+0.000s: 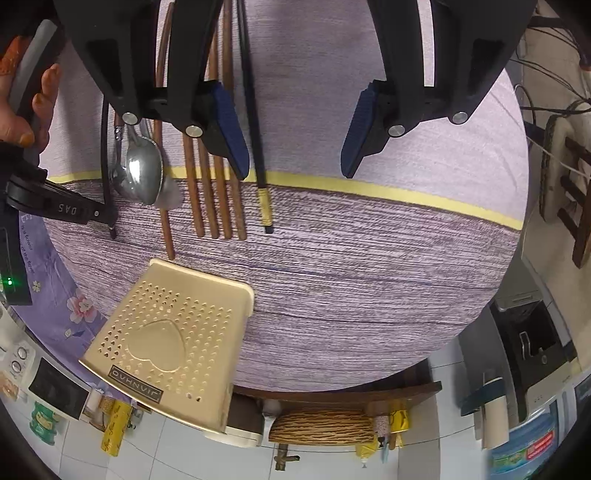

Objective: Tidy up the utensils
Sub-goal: 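Grasp the yellow-banded black chopstick with the left tool while the right tool grasps another black chopstick, then lift both black chopsticks into the cream holder and open both tools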

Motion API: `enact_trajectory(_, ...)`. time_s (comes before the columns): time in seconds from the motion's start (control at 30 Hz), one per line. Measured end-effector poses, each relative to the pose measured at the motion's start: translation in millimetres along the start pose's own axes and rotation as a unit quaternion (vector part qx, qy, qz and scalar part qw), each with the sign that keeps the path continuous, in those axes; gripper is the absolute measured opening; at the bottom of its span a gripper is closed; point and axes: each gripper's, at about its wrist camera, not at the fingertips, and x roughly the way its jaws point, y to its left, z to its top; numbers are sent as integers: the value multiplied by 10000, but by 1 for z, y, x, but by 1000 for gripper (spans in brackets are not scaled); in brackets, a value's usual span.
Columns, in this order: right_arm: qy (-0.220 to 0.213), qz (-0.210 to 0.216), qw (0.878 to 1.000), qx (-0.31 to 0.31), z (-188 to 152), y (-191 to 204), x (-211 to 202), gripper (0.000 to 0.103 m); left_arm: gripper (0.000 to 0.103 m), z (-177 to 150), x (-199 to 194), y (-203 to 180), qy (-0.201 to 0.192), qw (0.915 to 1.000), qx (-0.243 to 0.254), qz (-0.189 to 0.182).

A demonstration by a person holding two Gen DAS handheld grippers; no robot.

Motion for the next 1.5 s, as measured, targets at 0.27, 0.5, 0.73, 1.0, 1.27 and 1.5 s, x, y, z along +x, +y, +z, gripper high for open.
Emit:
enact_trajectory(0.27,41,31,9999,-103,3,-3,1,11,35,13,27,-17,303,9989,260,250)
enact_trajectory(0.5,41,9,9999,-166,4,1,1,11,34,16,40,-23,459,9980,257,350)
enact_trajectory(0.73,-12,31,9996,-267,4,5,3,9,10,30,50,-29,463,9966,376,573)
enact_trajectory(1.0,-372,404,9974,-469,8,-1,-17,8,8,38,43,-16,239,9987,151,434)
enact_trajectory(1.27,-1393,738,9840,-829,20,-4,-104,8,8,68,-32,2,-707,9973,-127,119)
enact_trajectory(1.5,-1962,745,9695,-1268,27,-6,-167,8,8,78,-98,7,-1603,9866,-249,156)
